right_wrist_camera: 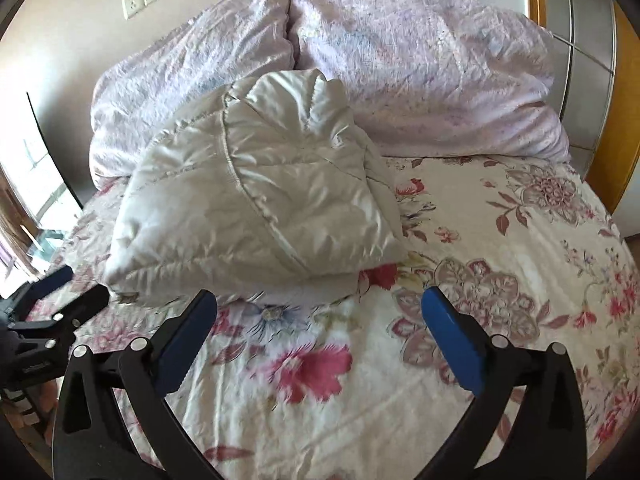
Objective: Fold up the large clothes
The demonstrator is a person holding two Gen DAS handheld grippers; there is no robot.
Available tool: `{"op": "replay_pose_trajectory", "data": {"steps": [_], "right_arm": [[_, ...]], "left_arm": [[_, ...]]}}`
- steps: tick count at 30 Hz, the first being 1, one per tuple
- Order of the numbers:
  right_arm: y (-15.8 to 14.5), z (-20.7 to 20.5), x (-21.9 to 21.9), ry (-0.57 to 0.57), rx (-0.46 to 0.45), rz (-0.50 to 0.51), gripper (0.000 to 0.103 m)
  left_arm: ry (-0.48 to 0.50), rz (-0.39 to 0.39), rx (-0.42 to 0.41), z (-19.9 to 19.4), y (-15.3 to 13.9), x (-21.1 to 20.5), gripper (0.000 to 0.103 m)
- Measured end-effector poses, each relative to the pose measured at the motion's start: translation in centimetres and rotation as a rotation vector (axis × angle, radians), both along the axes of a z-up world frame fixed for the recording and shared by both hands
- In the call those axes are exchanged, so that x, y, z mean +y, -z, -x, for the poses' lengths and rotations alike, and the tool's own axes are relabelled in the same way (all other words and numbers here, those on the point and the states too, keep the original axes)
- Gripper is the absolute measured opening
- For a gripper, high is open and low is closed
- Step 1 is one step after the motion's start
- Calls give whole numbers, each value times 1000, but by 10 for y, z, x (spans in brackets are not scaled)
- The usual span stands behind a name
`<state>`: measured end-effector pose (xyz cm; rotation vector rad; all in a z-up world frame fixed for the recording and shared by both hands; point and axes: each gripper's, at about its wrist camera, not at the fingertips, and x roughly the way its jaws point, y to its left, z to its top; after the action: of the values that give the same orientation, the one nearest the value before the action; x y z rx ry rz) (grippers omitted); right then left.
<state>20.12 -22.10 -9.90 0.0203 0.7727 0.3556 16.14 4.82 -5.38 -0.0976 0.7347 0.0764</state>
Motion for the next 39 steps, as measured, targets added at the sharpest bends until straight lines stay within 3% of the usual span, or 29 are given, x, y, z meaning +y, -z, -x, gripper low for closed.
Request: {"op": "replay_pose_trajectory", "data": {"steps": [8,15,23,39], "right_arm": [[7,28,-13,11,48,-22,102],[9,50,-11,-23,95,-35,102],[-11,68,-4,-70,58,-15,102],[-22,73,-13,-97,84,-76,102]], "left_arm": [[-49,36,22,39,4,8,101],[-32,27,77,58,8,-3,101],[3,53,82,62,-6,-13,101],[40,106,93,60,-21,-20,101]]}}
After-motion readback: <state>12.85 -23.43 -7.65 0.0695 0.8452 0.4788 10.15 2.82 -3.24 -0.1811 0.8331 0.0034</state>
